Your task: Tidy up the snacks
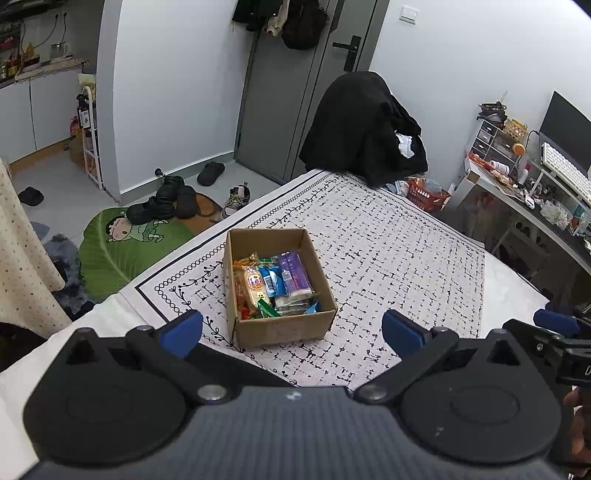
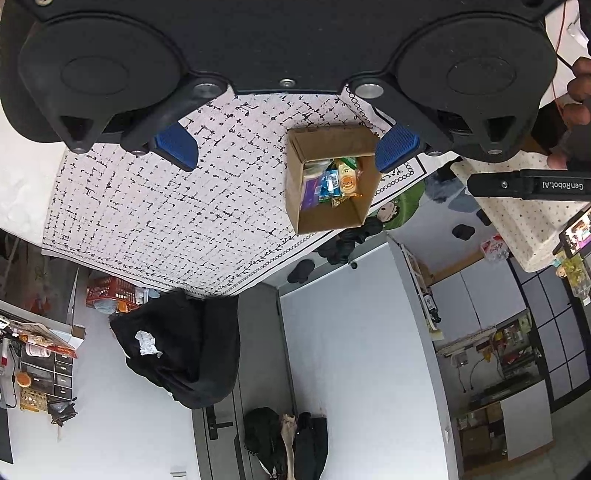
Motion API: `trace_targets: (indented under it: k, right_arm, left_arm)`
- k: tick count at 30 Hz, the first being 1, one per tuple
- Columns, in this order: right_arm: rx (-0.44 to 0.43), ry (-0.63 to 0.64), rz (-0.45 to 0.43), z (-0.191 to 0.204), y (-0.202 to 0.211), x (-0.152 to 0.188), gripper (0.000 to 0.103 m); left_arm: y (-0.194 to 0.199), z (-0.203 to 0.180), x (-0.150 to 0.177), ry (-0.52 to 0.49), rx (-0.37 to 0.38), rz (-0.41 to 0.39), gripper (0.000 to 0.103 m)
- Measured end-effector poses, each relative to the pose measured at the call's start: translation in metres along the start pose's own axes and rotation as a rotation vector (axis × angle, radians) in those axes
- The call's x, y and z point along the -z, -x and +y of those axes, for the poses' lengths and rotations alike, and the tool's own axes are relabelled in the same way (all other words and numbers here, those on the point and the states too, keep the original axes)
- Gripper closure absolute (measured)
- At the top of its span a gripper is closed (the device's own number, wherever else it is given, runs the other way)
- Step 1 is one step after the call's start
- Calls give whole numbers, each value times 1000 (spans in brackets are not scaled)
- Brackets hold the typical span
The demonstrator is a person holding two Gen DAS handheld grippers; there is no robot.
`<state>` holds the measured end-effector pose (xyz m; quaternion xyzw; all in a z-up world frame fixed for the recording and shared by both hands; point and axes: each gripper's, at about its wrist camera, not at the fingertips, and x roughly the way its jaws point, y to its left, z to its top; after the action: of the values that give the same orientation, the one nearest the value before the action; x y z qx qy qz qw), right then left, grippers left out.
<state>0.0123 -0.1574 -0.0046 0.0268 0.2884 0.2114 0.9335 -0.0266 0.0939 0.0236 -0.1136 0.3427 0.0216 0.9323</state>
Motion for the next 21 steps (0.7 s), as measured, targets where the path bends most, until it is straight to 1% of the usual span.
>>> trace_targets:
  k: [8,14,21]
  right_arm:
    - [5,6,0,0,2,0,0]
    - [15,7,12,0,-1,1,0]
    - [0,20,17,6,-1,3,0]
  left_arm:
    - [4,0,-1,7,8,-3,0]
    - [7,1,-2,0,-5,-6,0]
    - [14,5,-3,7,-13,-14,0]
